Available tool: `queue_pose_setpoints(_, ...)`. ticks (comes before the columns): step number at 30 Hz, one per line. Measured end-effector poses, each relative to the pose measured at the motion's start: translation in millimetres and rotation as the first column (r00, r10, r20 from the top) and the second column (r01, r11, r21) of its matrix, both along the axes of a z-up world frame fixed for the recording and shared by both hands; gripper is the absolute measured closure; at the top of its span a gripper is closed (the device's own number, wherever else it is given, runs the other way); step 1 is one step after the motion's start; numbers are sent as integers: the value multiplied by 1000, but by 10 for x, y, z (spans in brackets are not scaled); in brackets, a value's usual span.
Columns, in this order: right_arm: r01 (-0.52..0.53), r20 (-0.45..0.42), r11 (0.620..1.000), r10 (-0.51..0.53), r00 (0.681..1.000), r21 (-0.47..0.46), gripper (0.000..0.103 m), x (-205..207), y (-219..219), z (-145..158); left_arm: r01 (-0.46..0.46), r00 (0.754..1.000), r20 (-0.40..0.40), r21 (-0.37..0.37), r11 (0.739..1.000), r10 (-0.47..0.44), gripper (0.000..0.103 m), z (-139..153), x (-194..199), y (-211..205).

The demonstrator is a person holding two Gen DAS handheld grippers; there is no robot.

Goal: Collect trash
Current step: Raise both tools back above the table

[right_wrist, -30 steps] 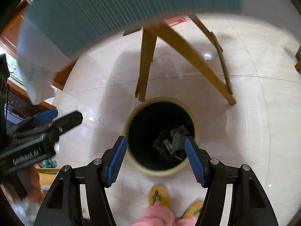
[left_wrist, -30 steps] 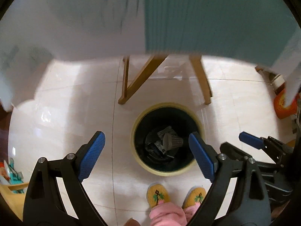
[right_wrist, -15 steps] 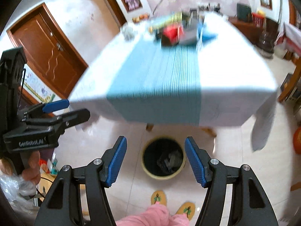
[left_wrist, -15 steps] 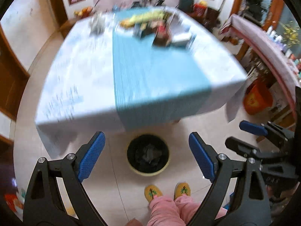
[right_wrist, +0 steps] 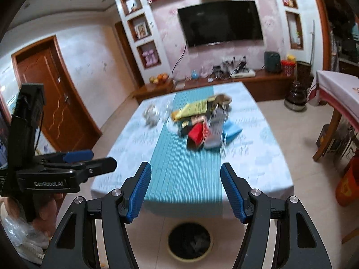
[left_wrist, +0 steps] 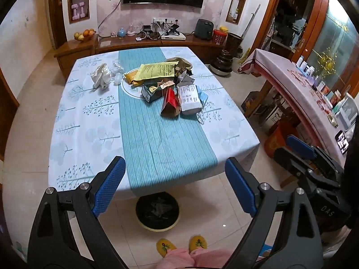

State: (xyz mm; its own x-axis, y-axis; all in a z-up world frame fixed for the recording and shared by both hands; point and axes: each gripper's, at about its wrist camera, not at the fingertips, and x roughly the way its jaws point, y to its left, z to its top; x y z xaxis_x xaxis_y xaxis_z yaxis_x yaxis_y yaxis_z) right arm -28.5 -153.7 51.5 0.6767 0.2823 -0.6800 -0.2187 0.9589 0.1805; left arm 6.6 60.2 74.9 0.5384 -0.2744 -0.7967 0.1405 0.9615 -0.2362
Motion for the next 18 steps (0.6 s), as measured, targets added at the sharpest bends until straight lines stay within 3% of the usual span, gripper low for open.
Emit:
queue_pose_setpoints(3, 26, 17, 1000, -27, 1000, 8, 38, 93, 39, 112, 3, 1000, -14, -11, 1000, -3, 15, -8, 207, 57)
queue_pose_setpoints(9, 67, 3, 998, -67, 998, -8, 38, 300, 86, 76, -8, 999, -34, 41, 999, 10, 20, -136, 685, 68)
queue_pose_setpoints(13, 92, -44, 996, -92, 995, -4, 38, 506, 16, -79, -15, 998, -67, 79, 997, 20, 21, -310, 1049, 37)
queue_pose_setpoints(18, 99, -106, 995, -99, 989, -8, 38, 968, -131, -384, -36, 987, -152, 52, 998, 44, 21, -633, 1542, 24)
